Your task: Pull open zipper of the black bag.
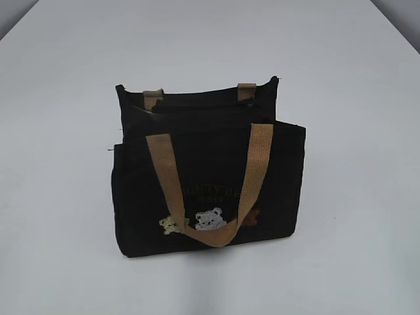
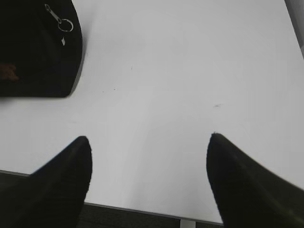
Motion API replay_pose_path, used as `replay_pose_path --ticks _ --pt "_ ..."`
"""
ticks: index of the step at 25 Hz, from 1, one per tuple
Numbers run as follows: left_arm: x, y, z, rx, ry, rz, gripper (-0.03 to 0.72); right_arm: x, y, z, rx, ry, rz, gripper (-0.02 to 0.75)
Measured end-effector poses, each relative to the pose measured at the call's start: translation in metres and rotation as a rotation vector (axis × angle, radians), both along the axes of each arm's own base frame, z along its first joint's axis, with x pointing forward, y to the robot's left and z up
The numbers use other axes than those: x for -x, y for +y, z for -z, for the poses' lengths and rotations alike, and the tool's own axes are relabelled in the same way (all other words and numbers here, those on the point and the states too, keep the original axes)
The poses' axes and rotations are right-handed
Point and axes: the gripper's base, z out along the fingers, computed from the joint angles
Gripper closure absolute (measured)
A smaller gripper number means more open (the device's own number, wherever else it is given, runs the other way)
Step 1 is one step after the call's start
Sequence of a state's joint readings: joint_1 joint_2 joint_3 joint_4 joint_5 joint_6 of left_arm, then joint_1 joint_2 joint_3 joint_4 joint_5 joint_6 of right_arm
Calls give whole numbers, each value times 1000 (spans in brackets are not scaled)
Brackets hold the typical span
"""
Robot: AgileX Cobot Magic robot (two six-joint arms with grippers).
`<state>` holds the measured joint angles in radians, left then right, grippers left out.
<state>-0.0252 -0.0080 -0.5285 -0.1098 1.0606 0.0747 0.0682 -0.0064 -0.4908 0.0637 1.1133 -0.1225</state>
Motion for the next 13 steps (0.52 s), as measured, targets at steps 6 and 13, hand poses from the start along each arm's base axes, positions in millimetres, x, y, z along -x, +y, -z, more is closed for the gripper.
replay_pose_path --ticks 6,13 --pt "0 0 0 0 -1 0 241 0 0 0 0 0 0 157" --pt "0 0 0 0 -1 0 241 0 0 0 0 0 0 157"
